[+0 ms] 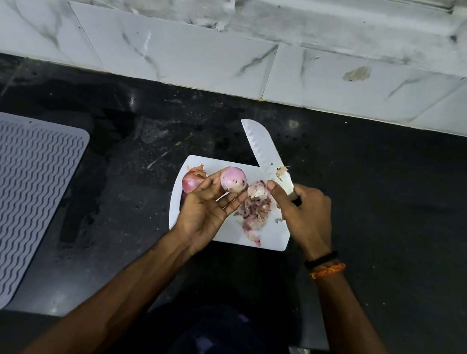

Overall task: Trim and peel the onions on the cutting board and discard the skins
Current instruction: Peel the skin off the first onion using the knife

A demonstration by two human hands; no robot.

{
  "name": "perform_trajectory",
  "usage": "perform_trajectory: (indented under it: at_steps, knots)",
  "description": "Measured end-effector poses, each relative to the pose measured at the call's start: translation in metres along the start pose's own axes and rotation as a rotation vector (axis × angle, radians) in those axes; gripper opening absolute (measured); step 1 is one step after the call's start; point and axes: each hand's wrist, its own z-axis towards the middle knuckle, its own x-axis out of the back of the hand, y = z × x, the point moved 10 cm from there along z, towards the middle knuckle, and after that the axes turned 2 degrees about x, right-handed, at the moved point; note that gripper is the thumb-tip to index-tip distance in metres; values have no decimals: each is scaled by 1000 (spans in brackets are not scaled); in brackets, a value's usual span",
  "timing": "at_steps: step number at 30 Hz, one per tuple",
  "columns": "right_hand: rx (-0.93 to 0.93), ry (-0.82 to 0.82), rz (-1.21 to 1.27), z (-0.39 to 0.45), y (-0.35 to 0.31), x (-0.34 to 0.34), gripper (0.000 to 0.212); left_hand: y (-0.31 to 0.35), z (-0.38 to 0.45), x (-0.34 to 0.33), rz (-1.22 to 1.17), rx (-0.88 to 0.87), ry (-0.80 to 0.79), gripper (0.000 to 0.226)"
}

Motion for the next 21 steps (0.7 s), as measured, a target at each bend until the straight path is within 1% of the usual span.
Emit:
perform_trajectory:
  at_steps: [4,7,9,13,19,21]
  knots:
    - [4,-66,-63,2,0,-11,37,-3,1,2,-32,20,15,30]
    - [-26,-107,-53,4,4,-20,29,-3,1,4,-67,33,39,42]
    - [-42,-132,-16,5,3,-24,27,-4,1,6,-84,43,49,44]
    - [-38,-180,66,8,-7,-29,34,-6,3,11,-92,63,71,53]
    - [-6,-205,20,10,-10,-32,37,-8,5,14,-42,65,84,56]
    - [-4,-225,57,9,-11,-34,29,-8,4,13,-25,75,87,52]
